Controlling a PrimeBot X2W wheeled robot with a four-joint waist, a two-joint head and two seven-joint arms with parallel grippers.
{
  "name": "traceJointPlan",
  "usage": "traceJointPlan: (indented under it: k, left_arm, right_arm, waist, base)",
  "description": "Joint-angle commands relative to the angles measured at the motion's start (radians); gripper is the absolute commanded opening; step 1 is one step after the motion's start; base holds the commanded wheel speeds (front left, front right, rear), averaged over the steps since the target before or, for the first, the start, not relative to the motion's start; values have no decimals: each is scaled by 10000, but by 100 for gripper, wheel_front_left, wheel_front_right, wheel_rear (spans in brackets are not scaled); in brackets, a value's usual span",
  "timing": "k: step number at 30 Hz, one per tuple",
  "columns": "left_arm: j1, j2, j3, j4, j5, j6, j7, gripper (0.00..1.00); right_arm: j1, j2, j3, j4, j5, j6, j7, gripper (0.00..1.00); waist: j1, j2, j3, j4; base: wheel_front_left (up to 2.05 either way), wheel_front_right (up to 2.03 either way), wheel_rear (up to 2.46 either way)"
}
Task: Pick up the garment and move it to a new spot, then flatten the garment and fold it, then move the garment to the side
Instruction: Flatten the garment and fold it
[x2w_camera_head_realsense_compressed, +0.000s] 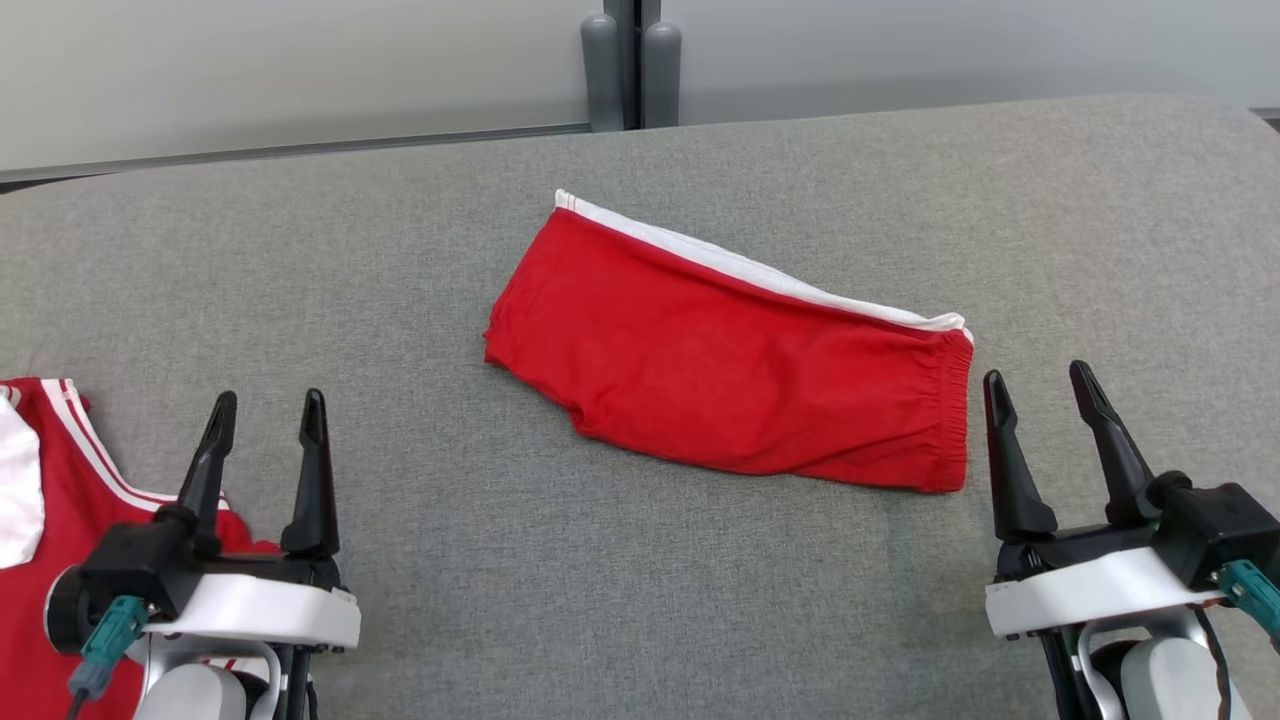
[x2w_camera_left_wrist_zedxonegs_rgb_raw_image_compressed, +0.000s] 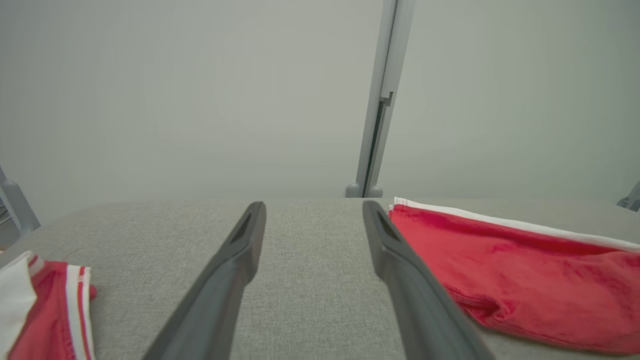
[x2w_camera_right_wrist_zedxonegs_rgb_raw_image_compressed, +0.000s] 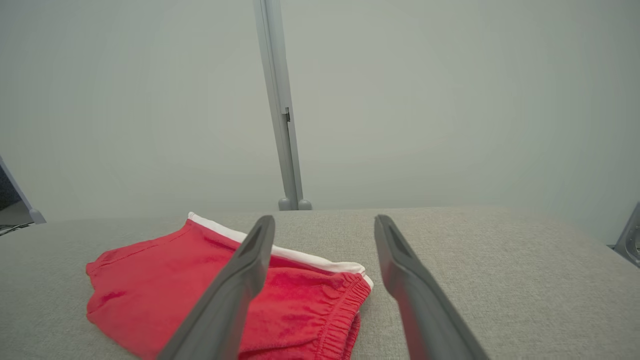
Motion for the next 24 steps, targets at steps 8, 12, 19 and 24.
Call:
traceJointPlan:
  k: [8, 12, 19, 24]
  left_arm:
    - [232, 85, -44, -152, -33, 92, 38, 100]
    - [88, 125, -46, -187, -71, 137, 84, 100]
    - [-1031, 124, -694, 158, 56, -405, 512, 100]
    - [-3248, 29, -1975, 2406, -460, -1277, 2250, 100]
  right_arm:
    - [247, -62, -85, -338, 122, -4, 240, 100]
    - [207, -52, -76, -373, 168, -4, 310, 100]
    - [-80, -34, -7, -408, 144, -4, 310, 100]
    - [-431, -14, 196, -309, 129, -4, 266, 100]
  waist:
    - [0, 0, -80, 66]
    - [0, 0, -3, 73]
    - [0, 0, 329, 28]
    - [0, 0, 778, -366]
  base:
    - [0, 0, 0]
    - [0, 0, 0]
    - [0, 0, 0]
    - [0, 0, 0]
